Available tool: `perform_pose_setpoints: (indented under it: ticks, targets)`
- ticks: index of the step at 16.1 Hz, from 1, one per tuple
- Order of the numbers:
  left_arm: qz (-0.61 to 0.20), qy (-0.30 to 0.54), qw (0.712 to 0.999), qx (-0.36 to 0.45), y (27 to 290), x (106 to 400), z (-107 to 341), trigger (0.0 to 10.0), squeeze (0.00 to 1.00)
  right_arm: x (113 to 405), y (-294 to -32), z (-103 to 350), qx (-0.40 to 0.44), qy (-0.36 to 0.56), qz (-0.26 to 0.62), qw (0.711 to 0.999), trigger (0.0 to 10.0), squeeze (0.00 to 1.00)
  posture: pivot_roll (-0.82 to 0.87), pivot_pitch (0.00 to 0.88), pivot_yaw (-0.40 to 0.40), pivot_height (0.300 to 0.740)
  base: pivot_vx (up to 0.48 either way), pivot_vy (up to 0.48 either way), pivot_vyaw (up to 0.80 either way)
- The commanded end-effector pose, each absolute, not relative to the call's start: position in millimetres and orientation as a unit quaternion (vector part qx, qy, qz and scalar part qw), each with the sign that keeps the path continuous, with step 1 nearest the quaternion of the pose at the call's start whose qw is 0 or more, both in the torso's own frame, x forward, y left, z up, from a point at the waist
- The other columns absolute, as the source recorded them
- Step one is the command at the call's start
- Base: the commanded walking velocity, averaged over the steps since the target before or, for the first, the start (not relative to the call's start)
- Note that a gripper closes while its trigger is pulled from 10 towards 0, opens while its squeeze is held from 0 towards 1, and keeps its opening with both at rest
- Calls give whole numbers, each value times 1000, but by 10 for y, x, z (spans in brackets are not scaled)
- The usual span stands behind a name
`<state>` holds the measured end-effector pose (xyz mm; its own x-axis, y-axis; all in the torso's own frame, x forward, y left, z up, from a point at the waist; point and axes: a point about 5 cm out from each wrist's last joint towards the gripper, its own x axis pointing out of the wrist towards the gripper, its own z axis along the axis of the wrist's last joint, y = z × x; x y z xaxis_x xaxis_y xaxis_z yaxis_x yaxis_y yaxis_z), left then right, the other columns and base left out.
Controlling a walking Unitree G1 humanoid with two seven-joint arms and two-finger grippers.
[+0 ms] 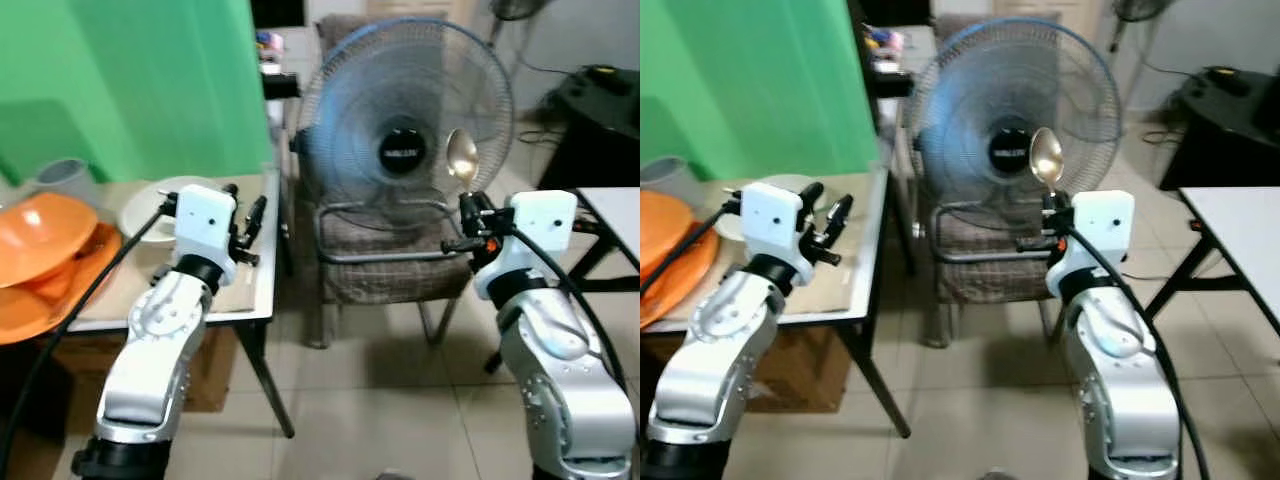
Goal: Setting the table
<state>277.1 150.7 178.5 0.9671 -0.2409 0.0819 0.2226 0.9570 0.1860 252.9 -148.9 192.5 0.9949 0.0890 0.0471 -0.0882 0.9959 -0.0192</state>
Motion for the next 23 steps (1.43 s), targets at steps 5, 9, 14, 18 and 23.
perform_pose_setpoints:
  ticks: [5, 9, 14, 18, 23]
  targets:
    - [-131, -49, 986, 93, 1455, 2826, 1792, 10000, 0, 2540, -1529, 1900, 8, -14, 17, 1000, 10000, 0, 23, 0, 56, 740, 0, 0, -800]
    - [-131, -43, 986, 93, 1463, 2870, 1765, 10000, 0, 2525, -1525, 1855, 4, 3, 13, 1000, 10000, 0, -3, 0, 74, 740, 0, 0, -400]
    - [-139, -44, 985, 90, 1406, 2881, 1747, 10000, 0, 2529, -1534, 1865, -1, 9, 17, 1000, 10000, 0, 3, 0, 59, 740, 0, 0, -640]
    - [-138, -41, 985, 93, 1410, 2842, 1736, 10000, 0, 2539, -1540, 1809, 3, 30, 19, 999, 10000, 0, 34, 0, 37, 740, 0, 0, -800]
    - [-126, -37, 987, 89, 1461, 2815, 1724, 10000, 0, 2545, -1490, 1803, -1, 38, 35, 999, 10000, 0, 30, 0, 35, 740, 0, 0, -480]
